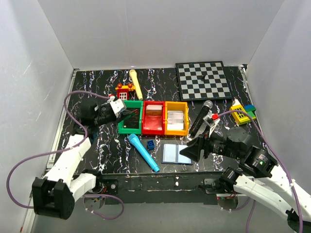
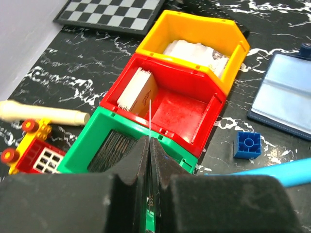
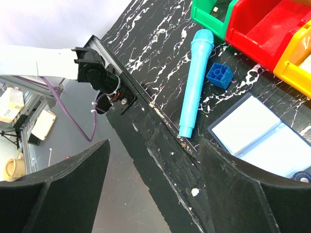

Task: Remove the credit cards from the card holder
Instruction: Place the credit card in the storage box.

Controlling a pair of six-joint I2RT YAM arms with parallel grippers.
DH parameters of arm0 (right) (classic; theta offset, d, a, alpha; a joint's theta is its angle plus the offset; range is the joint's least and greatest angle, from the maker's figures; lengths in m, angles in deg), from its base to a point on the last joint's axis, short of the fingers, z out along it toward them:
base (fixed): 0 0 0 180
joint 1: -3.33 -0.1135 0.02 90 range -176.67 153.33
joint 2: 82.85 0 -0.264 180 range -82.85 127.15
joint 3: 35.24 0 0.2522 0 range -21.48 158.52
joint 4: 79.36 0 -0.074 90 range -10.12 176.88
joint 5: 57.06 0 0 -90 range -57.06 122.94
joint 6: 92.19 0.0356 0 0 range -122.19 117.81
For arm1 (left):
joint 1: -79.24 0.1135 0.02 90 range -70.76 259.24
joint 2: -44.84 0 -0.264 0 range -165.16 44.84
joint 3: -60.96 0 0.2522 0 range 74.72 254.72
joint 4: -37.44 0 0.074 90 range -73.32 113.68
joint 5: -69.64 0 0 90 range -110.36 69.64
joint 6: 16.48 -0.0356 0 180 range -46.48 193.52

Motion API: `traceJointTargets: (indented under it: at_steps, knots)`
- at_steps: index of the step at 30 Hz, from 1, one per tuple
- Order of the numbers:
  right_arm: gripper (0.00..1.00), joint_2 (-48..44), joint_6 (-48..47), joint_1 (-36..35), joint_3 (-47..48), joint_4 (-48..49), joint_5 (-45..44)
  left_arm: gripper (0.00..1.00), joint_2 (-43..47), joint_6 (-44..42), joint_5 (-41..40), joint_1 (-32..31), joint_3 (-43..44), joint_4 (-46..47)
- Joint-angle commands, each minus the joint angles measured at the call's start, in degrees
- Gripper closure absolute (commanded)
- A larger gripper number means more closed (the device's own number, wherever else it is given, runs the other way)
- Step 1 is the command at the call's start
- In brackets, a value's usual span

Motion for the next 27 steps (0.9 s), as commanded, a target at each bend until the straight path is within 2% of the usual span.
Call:
traceJointTargets:
  at_steps: [1, 5, 10, 15, 27]
  knots:
    - [0.18, 0.81, -0.33, 0.07, 0.43, 0.68, -0.20, 1.00, -7.41, -12.11, 17.02, 3.55, 7.19, -9.22]
    - [0.18, 1.43, -0.68, 0.07, 0.52, 0.41, 1.02, 1.00, -13.48, -17.84, 19.84, 5.13, 10.01, -13.11]
    - [0.18, 1.61, -1.47, 0.07, 1.31, -1.60, 2.17, 1.00, -16.13, -20.48, 21.34, 8.39, 8.18, -10.92]
    - [0.18, 0.82, -2.52, 0.07, 0.52, -2.75, 2.08, 1.00, -18.05, -24.60, 19.76, 8.57, 7.11, -12.13]
    - [0.17, -0.06, -3.84, 0.16, -0.45, -3.98, 1.29, 1.00, -28.60, -36.83, 16.78, 6.11, 13.71, -22.68]
